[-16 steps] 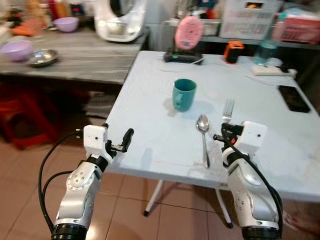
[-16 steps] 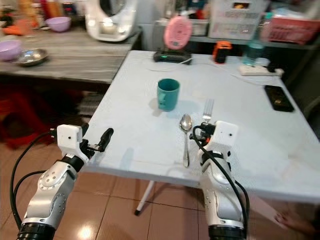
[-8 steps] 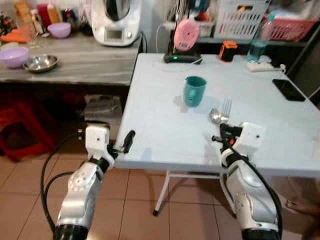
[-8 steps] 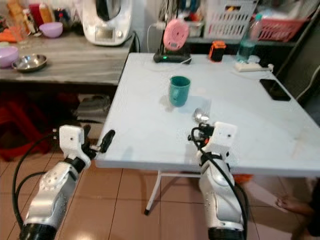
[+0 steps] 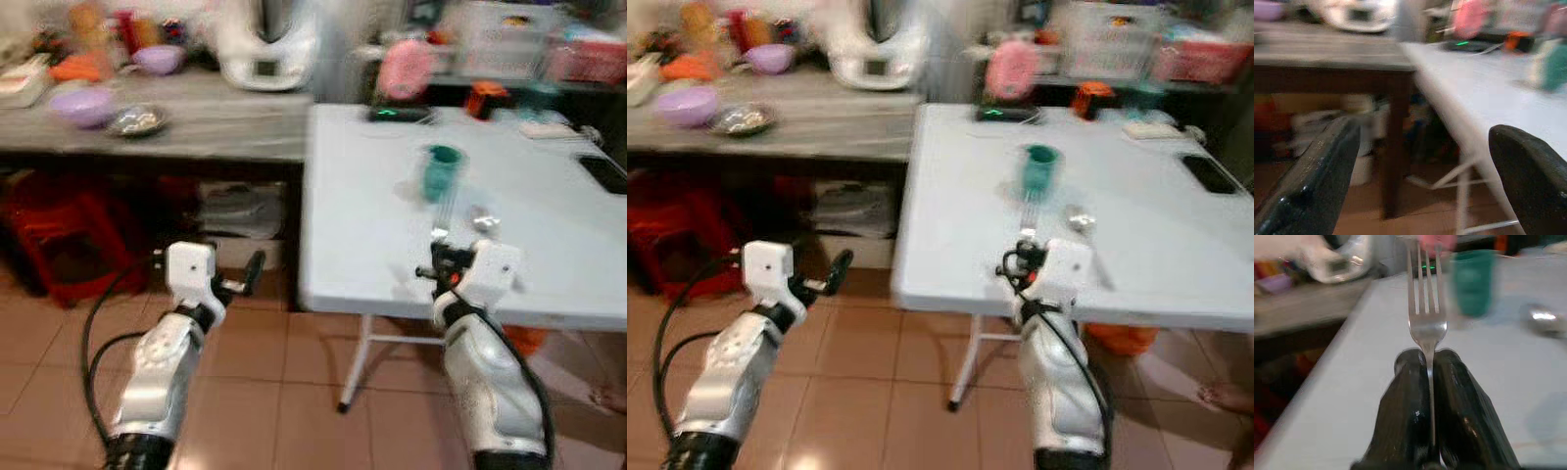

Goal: Setting the table

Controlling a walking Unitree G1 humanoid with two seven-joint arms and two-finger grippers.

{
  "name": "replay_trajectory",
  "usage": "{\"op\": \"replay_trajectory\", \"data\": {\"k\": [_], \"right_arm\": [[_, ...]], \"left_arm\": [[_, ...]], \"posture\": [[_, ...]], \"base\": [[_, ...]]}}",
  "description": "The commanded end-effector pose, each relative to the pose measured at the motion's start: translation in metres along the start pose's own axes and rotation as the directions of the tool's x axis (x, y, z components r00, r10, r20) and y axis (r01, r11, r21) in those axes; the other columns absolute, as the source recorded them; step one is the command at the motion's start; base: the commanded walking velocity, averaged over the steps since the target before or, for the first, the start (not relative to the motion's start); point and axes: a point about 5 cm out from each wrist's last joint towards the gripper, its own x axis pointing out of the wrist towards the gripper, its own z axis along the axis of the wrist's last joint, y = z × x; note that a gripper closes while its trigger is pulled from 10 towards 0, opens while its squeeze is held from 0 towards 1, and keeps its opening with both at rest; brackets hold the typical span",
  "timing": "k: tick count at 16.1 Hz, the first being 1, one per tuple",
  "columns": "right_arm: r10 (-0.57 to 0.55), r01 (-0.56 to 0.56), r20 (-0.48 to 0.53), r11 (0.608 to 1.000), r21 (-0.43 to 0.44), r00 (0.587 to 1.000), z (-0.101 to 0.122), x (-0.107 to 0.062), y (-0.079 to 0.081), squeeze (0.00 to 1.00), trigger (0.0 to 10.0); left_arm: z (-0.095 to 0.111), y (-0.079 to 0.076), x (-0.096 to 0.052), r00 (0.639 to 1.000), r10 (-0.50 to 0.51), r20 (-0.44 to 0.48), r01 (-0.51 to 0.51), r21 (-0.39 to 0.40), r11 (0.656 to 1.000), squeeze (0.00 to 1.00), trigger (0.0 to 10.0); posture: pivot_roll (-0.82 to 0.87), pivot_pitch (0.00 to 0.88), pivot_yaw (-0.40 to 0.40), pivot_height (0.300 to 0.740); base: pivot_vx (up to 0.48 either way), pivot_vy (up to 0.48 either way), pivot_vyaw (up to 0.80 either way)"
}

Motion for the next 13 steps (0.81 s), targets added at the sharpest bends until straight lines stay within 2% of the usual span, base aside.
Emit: {"op": "replay_trajectory", "data": {"k": [1,13], "right_arm": [[0.009,-0.009,0.032,1.0,-0.006,0.999,0.0082,0.0004,0.0001,0.0,10.0],[0.021,-0.021,0.035,1.0,0.005,0.999,0.0076,-0.0002,0.0022,0.0,10.0]], "left_arm": [[0.0042,-0.0011,0.0034,1.0,0.0,0.015,0.0,0.002,1.0,0.0,10.0],[0.0046,0.0019,0.0069,1.0,0.017,0.016,-0.017,-0.002,1.0,0.0,10.0]], "posture": [[0.0,0.0,-0.001,0.74],[0.01,0.0,0.004,0.74]], "base": [[0.0,0.39,0.0],[0.0,0.392,0.04]]}}
